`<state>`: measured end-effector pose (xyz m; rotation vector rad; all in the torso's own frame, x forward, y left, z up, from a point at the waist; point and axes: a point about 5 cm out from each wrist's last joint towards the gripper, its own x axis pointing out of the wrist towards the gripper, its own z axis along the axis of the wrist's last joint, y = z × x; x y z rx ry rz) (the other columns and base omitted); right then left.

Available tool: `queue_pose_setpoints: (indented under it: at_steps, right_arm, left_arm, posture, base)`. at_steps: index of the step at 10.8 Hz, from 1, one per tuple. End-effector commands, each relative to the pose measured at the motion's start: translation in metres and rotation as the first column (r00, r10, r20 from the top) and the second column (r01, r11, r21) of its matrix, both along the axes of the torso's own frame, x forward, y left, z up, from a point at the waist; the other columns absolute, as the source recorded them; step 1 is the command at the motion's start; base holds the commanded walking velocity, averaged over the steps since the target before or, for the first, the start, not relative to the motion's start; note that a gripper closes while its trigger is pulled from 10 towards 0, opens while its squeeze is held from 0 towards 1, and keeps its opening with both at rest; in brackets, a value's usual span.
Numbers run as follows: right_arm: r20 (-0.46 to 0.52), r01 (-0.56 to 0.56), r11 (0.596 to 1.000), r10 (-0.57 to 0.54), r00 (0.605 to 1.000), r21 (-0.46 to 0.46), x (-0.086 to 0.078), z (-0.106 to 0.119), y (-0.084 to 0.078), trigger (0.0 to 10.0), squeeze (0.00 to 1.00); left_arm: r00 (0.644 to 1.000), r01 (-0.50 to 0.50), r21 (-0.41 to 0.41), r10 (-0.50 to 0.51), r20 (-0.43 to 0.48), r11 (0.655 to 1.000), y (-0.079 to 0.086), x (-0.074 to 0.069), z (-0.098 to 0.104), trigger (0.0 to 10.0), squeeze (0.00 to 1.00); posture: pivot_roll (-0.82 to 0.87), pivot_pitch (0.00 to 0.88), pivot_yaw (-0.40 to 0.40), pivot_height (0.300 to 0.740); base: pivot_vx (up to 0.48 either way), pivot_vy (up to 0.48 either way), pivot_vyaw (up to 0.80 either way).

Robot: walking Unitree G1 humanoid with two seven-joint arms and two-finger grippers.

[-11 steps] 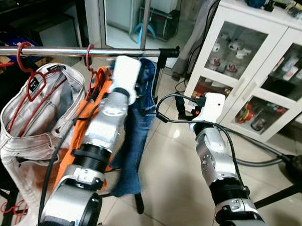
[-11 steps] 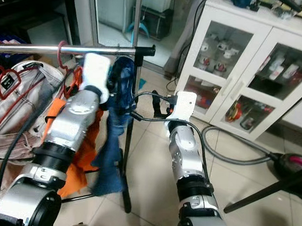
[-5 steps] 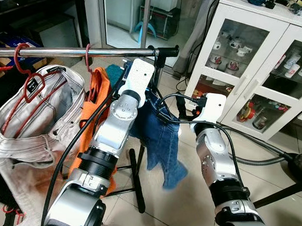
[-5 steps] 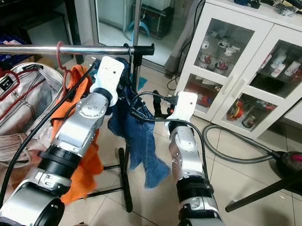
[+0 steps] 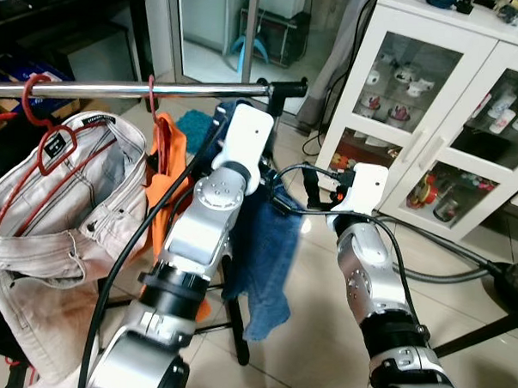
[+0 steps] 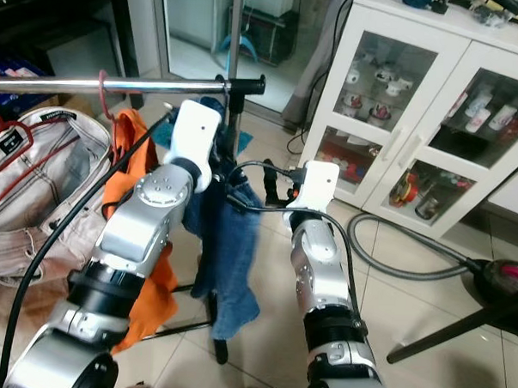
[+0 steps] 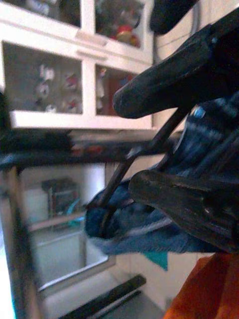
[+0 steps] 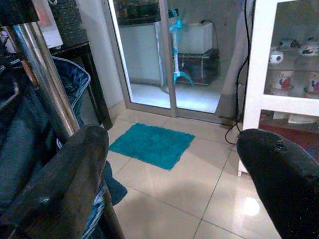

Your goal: Hang hanger

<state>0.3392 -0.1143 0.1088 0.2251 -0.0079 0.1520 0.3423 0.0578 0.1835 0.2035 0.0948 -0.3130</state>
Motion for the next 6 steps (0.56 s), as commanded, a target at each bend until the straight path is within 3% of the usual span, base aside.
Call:
queue_pose_setpoints:
  at_steps: [1,3,6]
  right_arm:
    - [0.000,-0.002,1.000,0.002,1.000,-0.003,0.002,0.002,-0.002,10.0,0.00]
    - [-0.003,-0.011,1.000,0.011,1.000,-0.002,0.003,0.002,0.000,10.0,0.00]
    - [-0.001,-0.032,0.999,0.032,0.999,-0.005,0.006,0.004,0.003,10.0,0.00]
  left_arm:
    - [0.999,0.025,0.012,-0.025,-0.042,1.000,-0.002,-0.003,-0.007,10.0,0.00]
    - [0.995,-0.025,0.020,0.027,-0.099,0.999,0.006,-0.002,-0.021,10.0,0.00]
    - [0.974,-0.224,0.035,0.225,-0.039,0.974,0.038,0.012,-0.020,10.0,0.00]
  posture:
    - [0.10,0.002,-0.068,0.740]
    - [0.11,0.000,-0.073,0.740]
    - [0.12,0.000,-0.085,0.740]
  base:
    - [0.000,0.000,0.00]
    - [0.000,0.000,0.00]
    - [0.000,0.000,0.00]
